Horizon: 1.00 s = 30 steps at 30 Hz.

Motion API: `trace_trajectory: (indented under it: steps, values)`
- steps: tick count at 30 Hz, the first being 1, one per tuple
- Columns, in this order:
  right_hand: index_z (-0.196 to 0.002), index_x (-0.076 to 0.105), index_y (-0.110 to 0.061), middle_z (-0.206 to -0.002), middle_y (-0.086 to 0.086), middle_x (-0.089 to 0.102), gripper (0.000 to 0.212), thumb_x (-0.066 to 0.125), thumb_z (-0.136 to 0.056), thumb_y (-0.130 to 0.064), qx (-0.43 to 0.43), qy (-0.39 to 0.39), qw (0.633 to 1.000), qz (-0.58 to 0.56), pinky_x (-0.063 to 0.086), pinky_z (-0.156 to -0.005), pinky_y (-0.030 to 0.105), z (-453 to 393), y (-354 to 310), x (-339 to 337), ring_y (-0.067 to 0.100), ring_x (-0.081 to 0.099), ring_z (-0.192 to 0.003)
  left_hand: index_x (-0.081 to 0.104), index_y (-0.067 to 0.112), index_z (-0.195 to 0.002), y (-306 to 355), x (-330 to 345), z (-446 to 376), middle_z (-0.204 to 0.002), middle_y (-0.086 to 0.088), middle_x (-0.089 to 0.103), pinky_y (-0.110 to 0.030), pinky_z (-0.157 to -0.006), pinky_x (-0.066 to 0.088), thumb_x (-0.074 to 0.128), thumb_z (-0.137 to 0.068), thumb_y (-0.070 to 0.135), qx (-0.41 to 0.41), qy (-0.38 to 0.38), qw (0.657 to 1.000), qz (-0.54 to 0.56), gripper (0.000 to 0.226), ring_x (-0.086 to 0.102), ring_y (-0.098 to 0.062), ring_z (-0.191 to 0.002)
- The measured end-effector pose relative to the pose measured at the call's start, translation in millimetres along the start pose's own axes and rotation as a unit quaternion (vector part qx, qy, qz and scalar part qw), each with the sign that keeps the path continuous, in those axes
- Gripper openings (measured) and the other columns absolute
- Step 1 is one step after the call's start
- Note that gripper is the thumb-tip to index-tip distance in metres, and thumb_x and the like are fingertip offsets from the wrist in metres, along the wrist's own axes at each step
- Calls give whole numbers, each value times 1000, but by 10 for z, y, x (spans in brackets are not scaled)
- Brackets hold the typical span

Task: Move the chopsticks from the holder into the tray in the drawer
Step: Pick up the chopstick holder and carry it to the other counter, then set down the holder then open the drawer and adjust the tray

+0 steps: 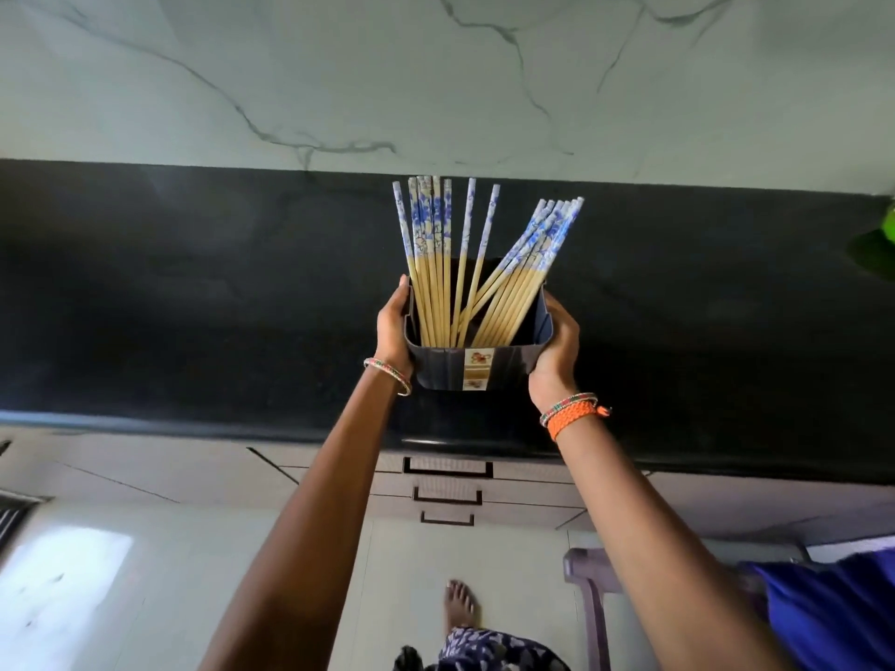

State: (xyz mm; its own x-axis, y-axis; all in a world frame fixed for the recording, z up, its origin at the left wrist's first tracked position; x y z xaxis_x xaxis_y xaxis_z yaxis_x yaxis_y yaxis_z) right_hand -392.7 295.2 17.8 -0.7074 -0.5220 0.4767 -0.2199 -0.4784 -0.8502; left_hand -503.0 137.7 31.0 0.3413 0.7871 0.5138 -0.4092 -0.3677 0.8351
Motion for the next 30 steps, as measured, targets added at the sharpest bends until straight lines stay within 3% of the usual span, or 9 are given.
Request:
trace_trajectory:
  steps: [4, 9, 12, 15, 18, 22, 25, 27, 30]
  values:
    - [-100, 70, -14, -105, 9, 68, 27, 46, -92, -24, -12, 2, 1000, 17, 48, -96, 45, -237, 61, 16, 27, 63, -106, 75, 27, -74, -102, -63, -277, -74, 8, 75, -26, -63, 57, 31, -96, 34, -11, 3, 1000, 1, 50, 70, -6, -72]
    - [-100, 70, -16, -110, 12, 68, 34, 50, -78, -33, -9, 16, 1000, 24, 48, -100, 46, -379, 173, -66, 31, 62, -113, 73, 23, -83, -258, -141, -437, -82, 4, 76, -37, -83, 51, 33, -95, 39, -27, 12, 999, -26, 45, 70, -11, -80]
    - [-112, 68, -8, -121, 20, 65, 44, 50, -79, -31, 2, 35, 999, 15, 47, -102, 48, -430, 245, -97, 35, 60, -117, 67, 22, -92, -246, -134, -467, -83, 7, 76, -30, -73, 56, 30, -96, 38, -19, 11, 998, -59, 40, 70, -8, -82]
    - [-112, 66, -7, -119, 19, 65, 32, 44, -91, -16, -2, 63, 998, 13, 47, -102, 48, -446, 281, -179, 36, 59, -118, 65, 25, -92, -267, -159, -443, -83, 8, 76, -24, -69, 56, 28, -96, 40, -30, 20, 995, -90, 40, 70, -5, -81]
    - [-114, 60, -4, -101, 10, 66, 26, 42, -95, -4, -5, 115, 993, 29, 49, -94, 39, -350, 267, -352, 28, 63, -102, 63, 23, -96, -263, -234, -386, -96, 1, 69, -26, -77, 53, 23, -97, 44, -49, 42, 991, -117, 46, 67, -9, -88]
    - [-89, 59, -13, -88, 15, 64, 16, 49, -90, -1, -62, 171, 982, 45, 54, -79, 34, 65, 78, -620, 19, 64, -78, 58, 10, -113, -43, -516, -168, -114, -8, 62, -25, -88, 47, 19, -98, 38, 18, 122, 980, -156, 50, 59, -12, -102]
    - [-77, 60, -17, -65, -2, 63, 13, 53, -84, -8, -137, 89, 979, 121, 52, -64, 22, 586, 16, -498, 11, 60, -61, 63, 18, -95, 82, -707, 252, -110, -8, 61, -30, -92, 42, 24, -96, 30, 85, 167, 958, -216, 41, 56, -13, -102]
    - [-74, 61, -25, -65, -8, 63, 18, 54, -84, -12, -160, -4, 963, 219, 49, -62, 17, 963, 166, -345, 6, 60, -63, 62, 22, -82, 63, -739, 617, -93, -7, 65, -32, -76, 49, 27, -95, 29, 122, 151, 956, -220, 39, 60, -18, -88]
    - [-76, 65, -25, -71, -10, 66, 17, 54, -82, -13, -139, -144, 905, 375, 45, -67, 14, 1373, 676, -156, -2, 61, -71, 62, 16, -76, -70, -795, 1050, -74, -9, 65, -30, -60, 51, 29, -97, 26, 135, 107, 954, -244, 40, 62, -21, -68]
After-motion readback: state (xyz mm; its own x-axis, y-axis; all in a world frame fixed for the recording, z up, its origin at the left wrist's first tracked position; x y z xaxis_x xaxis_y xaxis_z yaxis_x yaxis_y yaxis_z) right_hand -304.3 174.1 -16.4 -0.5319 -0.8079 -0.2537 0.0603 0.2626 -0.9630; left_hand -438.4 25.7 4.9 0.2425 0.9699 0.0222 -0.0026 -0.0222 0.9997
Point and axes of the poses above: each hand's wrist, its own z-axis away from the middle knuckle, its own x-axis out of the palm, y = z × x, the point moved 10 cm from there along -z, towards the middle knuckle
